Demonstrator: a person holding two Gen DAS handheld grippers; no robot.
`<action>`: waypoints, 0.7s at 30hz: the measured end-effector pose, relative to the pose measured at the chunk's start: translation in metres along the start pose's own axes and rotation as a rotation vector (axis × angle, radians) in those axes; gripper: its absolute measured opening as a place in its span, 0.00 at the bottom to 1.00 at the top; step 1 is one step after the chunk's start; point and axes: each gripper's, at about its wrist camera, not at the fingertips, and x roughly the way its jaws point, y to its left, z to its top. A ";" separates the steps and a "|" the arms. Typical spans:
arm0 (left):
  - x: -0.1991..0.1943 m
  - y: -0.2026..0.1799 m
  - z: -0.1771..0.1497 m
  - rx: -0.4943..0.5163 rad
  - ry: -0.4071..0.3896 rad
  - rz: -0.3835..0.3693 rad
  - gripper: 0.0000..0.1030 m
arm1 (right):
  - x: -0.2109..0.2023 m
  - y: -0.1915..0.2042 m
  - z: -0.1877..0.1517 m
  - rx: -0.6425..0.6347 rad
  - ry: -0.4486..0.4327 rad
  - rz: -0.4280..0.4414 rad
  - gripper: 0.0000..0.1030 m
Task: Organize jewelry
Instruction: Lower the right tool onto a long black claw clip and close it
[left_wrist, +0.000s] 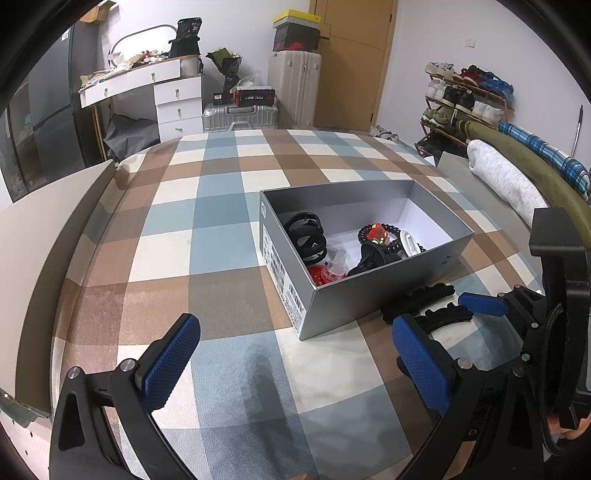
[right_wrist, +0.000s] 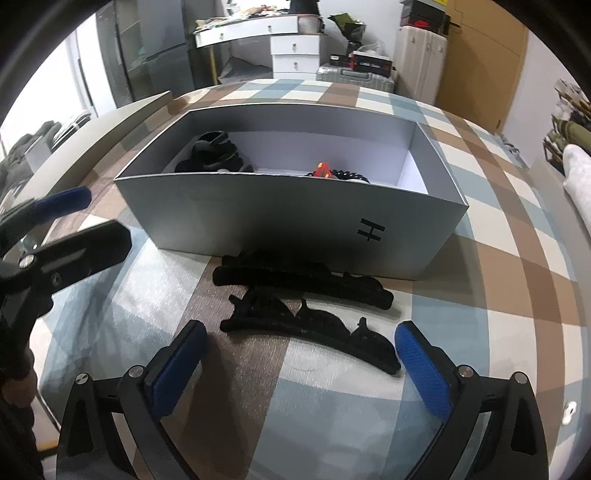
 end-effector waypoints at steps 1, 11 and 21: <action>0.000 0.000 0.000 -0.001 0.001 -0.001 0.98 | 0.000 0.000 0.000 0.002 -0.002 -0.003 1.00; 0.002 -0.001 -0.002 0.008 0.013 0.002 0.98 | 0.000 0.000 0.000 0.009 -0.017 -0.009 0.99; 0.004 -0.001 -0.002 0.015 0.025 0.015 0.98 | -0.007 -0.002 -0.002 -0.004 -0.037 0.004 0.87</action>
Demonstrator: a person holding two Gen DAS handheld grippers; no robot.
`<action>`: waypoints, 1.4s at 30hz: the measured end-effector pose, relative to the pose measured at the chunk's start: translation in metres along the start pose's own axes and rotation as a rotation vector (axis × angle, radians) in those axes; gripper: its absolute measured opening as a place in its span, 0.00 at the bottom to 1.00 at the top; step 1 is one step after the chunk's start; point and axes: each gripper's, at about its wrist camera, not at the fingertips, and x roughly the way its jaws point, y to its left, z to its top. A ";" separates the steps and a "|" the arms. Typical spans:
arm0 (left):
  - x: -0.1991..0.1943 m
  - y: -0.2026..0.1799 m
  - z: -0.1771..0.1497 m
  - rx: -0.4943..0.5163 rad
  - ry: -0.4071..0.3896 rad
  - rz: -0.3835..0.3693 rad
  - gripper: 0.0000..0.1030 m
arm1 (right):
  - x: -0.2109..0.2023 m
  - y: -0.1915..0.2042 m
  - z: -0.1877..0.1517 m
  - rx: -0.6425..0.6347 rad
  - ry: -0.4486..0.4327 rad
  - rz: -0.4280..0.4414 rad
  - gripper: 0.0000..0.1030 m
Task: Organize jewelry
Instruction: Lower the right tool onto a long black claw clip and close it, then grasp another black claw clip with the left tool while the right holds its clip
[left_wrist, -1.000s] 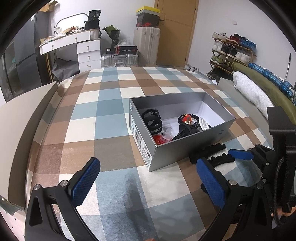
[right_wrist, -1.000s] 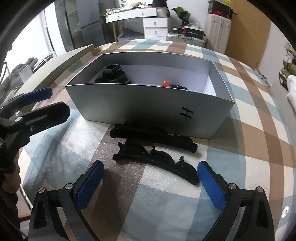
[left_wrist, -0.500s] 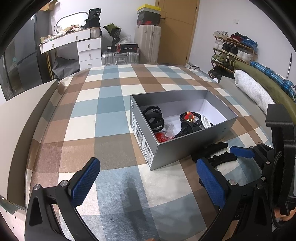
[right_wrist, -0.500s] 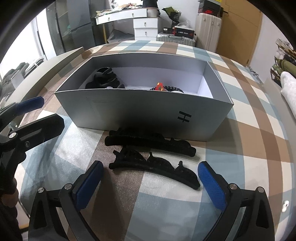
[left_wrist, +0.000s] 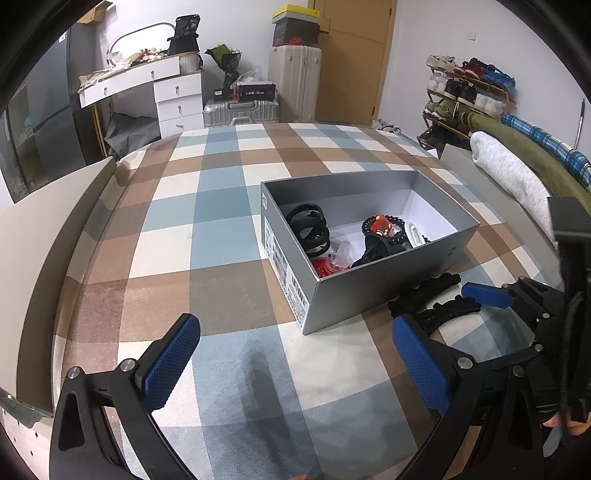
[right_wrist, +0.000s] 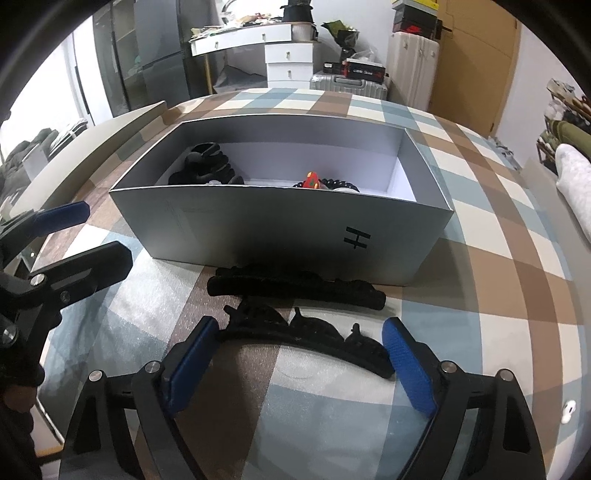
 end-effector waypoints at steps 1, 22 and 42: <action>0.000 0.000 0.000 0.000 0.002 -0.003 0.98 | -0.003 -0.001 0.000 -0.004 -0.003 0.015 0.87; 0.001 -0.024 -0.006 0.060 0.040 -0.114 0.98 | -0.050 -0.066 0.009 0.113 -0.102 0.052 0.87; 0.025 -0.045 0.005 0.161 0.041 -0.127 0.86 | -0.049 -0.078 0.007 0.140 -0.096 0.058 0.87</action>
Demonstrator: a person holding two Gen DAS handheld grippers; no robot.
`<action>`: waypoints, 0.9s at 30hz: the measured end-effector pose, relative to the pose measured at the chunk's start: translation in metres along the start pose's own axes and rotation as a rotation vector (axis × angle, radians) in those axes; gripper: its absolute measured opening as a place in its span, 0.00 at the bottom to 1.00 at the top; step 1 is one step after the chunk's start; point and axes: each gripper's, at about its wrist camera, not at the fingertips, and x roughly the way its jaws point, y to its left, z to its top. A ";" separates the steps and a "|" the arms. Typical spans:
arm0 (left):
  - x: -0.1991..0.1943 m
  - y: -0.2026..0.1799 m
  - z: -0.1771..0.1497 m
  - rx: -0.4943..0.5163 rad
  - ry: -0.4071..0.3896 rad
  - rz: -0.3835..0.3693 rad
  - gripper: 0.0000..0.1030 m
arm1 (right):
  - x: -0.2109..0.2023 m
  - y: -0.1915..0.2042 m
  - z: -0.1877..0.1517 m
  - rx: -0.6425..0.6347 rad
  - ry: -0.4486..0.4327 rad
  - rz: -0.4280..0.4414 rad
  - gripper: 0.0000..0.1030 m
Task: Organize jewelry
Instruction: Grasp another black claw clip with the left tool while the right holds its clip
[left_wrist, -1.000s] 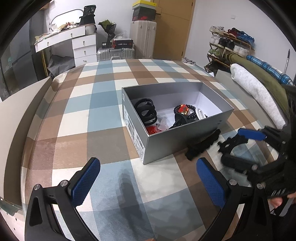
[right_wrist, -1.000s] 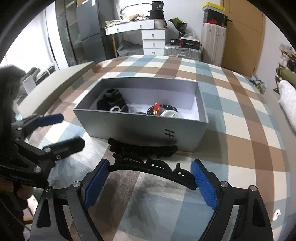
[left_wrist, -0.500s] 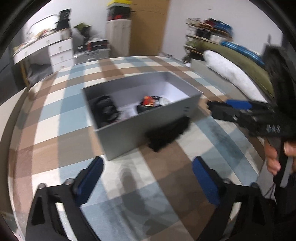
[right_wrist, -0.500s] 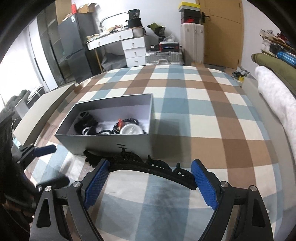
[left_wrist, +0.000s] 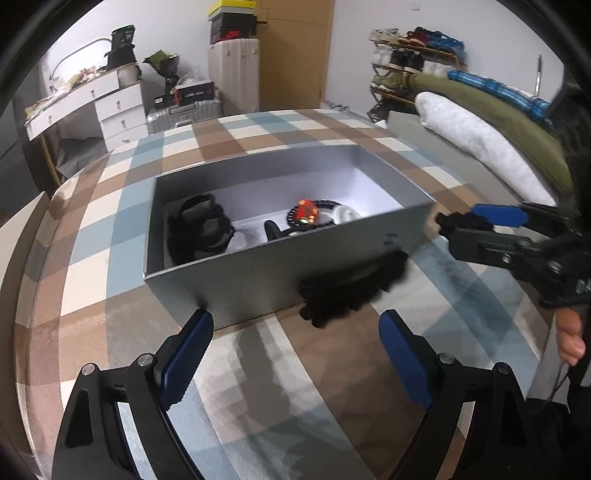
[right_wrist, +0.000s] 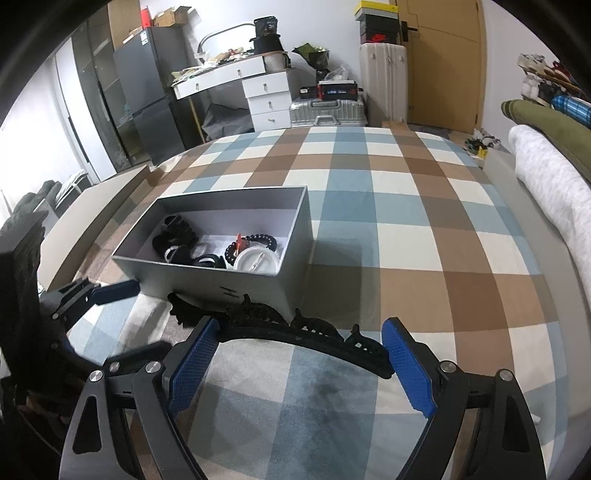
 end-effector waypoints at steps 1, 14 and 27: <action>0.002 0.000 0.000 -0.006 0.006 -0.008 0.86 | 0.000 -0.001 0.000 0.002 0.001 0.004 0.87; 0.021 -0.033 0.002 0.040 0.075 -0.010 0.66 | -0.003 -0.015 0.000 0.038 -0.002 0.007 0.87; 0.016 -0.029 0.001 0.034 0.068 0.002 0.22 | -0.008 -0.016 0.001 0.039 -0.008 0.010 0.87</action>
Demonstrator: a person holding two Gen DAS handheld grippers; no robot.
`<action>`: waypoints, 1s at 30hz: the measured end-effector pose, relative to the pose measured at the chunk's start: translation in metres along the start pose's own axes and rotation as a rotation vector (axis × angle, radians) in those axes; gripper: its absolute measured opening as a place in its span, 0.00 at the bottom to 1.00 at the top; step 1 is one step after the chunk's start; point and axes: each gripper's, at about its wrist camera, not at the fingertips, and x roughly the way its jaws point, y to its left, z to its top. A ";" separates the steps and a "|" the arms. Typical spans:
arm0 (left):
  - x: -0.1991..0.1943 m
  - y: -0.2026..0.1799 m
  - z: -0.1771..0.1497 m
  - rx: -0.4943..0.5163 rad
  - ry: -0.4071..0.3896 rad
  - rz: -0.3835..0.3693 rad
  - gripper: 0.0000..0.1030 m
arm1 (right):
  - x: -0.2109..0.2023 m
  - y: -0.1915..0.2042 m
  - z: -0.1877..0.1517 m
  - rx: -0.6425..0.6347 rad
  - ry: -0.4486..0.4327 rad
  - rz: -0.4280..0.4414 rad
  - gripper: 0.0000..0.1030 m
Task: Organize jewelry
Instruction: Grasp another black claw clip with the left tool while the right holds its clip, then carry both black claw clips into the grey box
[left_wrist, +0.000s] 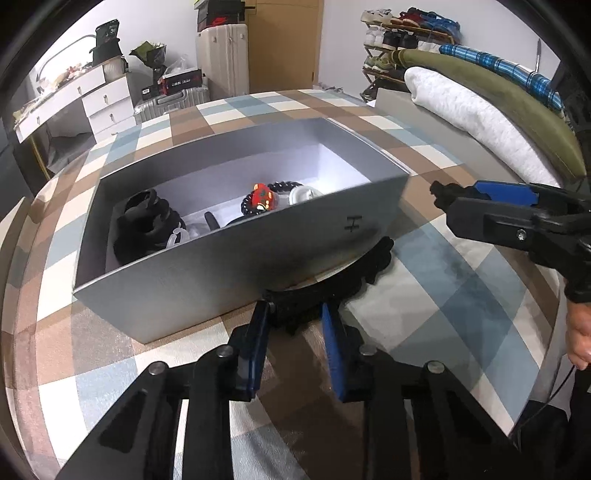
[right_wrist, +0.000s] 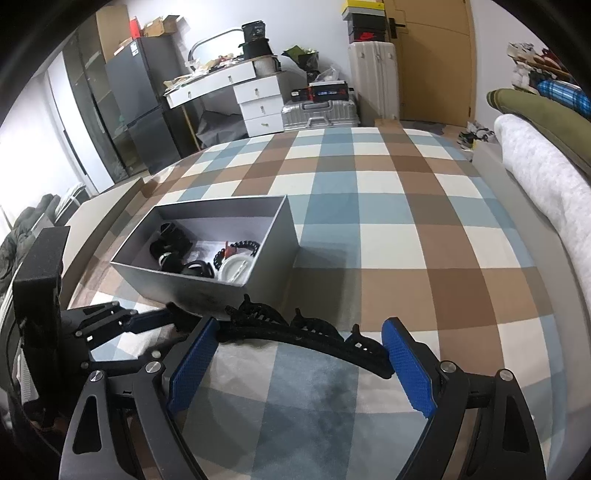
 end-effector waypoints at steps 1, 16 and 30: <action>-0.001 0.000 -0.002 0.004 -0.002 0.000 0.22 | 0.000 0.001 0.000 -0.002 0.000 0.000 0.87; -0.024 0.002 -0.005 0.004 -0.058 -0.021 0.19 | 0.002 0.014 0.000 -0.041 -0.011 0.001 0.87; -0.037 0.016 -0.016 -0.003 -0.087 -0.027 0.14 | 0.002 0.022 -0.001 -0.062 -0.016 0.004 0.87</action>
